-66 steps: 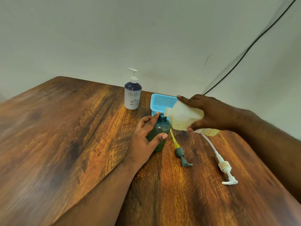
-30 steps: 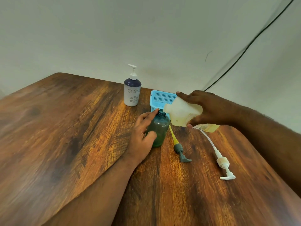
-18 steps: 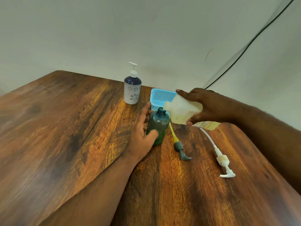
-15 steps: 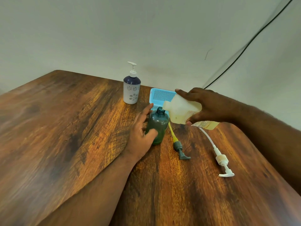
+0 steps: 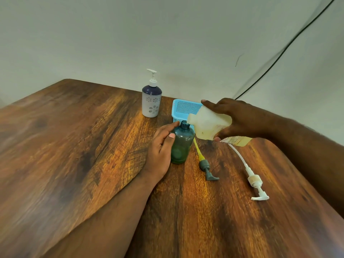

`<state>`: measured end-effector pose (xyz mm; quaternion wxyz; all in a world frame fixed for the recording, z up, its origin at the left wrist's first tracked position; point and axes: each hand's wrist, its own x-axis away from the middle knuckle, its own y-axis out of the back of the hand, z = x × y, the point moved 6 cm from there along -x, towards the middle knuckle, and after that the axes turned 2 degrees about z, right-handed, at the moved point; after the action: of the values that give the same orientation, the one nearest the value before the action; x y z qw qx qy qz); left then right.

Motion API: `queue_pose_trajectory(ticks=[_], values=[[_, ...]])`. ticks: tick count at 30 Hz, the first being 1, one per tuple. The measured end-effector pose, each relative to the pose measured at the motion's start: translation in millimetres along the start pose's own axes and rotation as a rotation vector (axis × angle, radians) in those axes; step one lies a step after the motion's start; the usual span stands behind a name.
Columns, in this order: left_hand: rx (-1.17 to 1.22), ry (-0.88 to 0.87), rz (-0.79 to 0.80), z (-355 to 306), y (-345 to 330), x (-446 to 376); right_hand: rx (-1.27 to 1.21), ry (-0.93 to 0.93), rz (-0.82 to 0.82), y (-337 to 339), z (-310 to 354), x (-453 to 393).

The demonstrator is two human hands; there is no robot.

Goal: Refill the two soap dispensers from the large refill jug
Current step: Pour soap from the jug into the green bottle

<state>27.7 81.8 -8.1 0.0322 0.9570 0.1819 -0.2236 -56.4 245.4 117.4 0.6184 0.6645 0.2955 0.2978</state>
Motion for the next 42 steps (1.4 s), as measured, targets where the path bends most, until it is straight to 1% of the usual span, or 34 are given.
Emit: queue_pose_trajectory(ticks=[19, 42], values=[[-0.094, -0.068, -0.002, -3.5, -0.2, -1.3, 0.032, 0.003, -0.002, 1.4, -1.6, -0.2], [-0.108, -0.104, -0.007, -8.7, 1.5, -0.4, 0.016, 0.012, 0.006, 3.1, 0.9, -1.4]])
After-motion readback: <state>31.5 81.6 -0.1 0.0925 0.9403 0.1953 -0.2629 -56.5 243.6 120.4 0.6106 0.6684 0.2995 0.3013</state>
